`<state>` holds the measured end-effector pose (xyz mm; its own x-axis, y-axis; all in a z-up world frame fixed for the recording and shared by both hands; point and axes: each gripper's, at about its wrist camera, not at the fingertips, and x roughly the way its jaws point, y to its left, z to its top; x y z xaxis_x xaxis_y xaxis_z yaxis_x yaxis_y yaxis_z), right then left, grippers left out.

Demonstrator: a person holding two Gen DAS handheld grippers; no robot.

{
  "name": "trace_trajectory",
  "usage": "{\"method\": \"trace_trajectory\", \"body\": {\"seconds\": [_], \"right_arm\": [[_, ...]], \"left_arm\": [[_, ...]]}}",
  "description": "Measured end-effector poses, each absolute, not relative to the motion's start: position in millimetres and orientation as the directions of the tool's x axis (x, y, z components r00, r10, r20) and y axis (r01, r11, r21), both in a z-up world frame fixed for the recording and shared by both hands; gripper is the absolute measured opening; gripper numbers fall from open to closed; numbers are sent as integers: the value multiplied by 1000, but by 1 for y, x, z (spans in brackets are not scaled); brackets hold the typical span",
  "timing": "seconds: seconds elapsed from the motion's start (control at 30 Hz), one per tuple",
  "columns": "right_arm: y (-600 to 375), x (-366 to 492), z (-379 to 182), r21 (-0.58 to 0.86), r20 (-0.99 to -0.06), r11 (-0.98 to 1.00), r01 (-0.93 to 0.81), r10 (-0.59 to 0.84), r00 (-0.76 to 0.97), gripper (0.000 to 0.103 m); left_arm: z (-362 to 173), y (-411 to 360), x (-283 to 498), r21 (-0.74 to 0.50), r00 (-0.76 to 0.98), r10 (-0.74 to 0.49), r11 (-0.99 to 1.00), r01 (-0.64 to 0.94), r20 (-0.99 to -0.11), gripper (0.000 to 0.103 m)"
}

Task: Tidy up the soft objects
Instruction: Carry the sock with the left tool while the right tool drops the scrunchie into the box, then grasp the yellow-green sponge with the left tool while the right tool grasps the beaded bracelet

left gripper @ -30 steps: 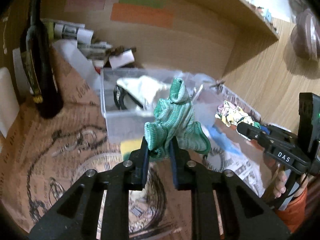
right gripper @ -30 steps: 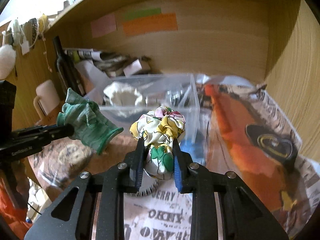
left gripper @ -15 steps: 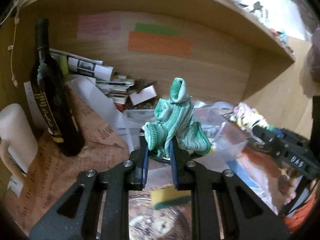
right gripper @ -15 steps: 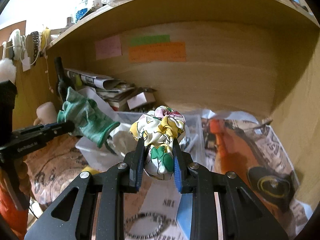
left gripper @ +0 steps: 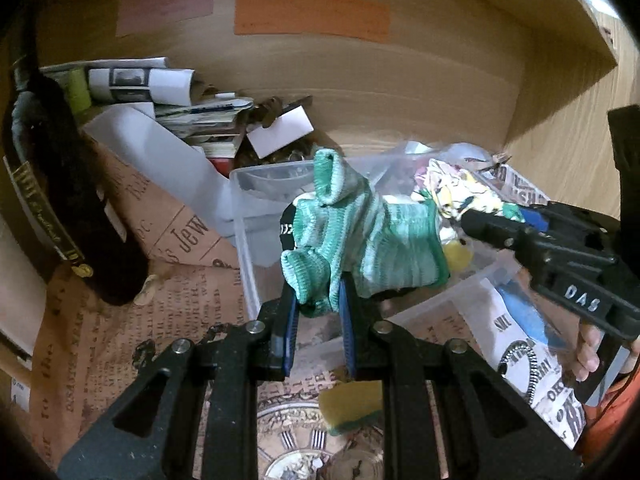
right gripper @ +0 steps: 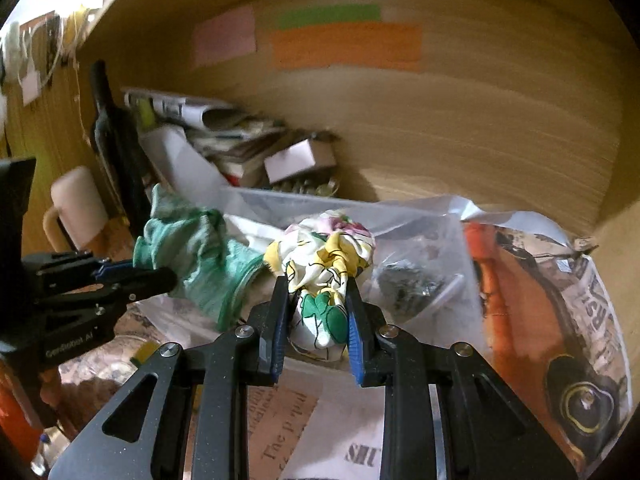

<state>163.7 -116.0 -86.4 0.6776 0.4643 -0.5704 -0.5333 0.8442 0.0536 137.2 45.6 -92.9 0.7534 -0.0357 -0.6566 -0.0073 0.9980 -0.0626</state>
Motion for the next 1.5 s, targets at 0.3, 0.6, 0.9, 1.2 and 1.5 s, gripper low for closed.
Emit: {"method": "trace_trajectory", "body": {"seconds": [0.3, 0.6, 0.9, 1.2, 1.5], "right_arm": [[-116, 170, -94, 46, -599, 849, -526, 445, 666, 48], [-125, 162, -86, 31, -565, 862, -506, 433, 702, 80], [-141, 133, -70, 47, -516, 866, -498, 449, 730, 86], [-151, 97, -82, 24, -529, 864, -504, 439, 727, 89], [-153, 88, -132, 72, -659, 865, -497, 415, 627, 89]], "left_arm": [[-94, 45, 144, -63, 739, -46, 998, 4, -672, 26], [-81, 45, 122, -75, 776, -49, 997, 2, -629, 59], [-60, 46, 93, -107, 820, -59, 994, -2, -570, 81], [-69, 39, 63, -112, 823, -45, 993, -23, -566, 95], [-115, 31, 65, -148, 735, -78, 988, -31, -674, 95]]}}
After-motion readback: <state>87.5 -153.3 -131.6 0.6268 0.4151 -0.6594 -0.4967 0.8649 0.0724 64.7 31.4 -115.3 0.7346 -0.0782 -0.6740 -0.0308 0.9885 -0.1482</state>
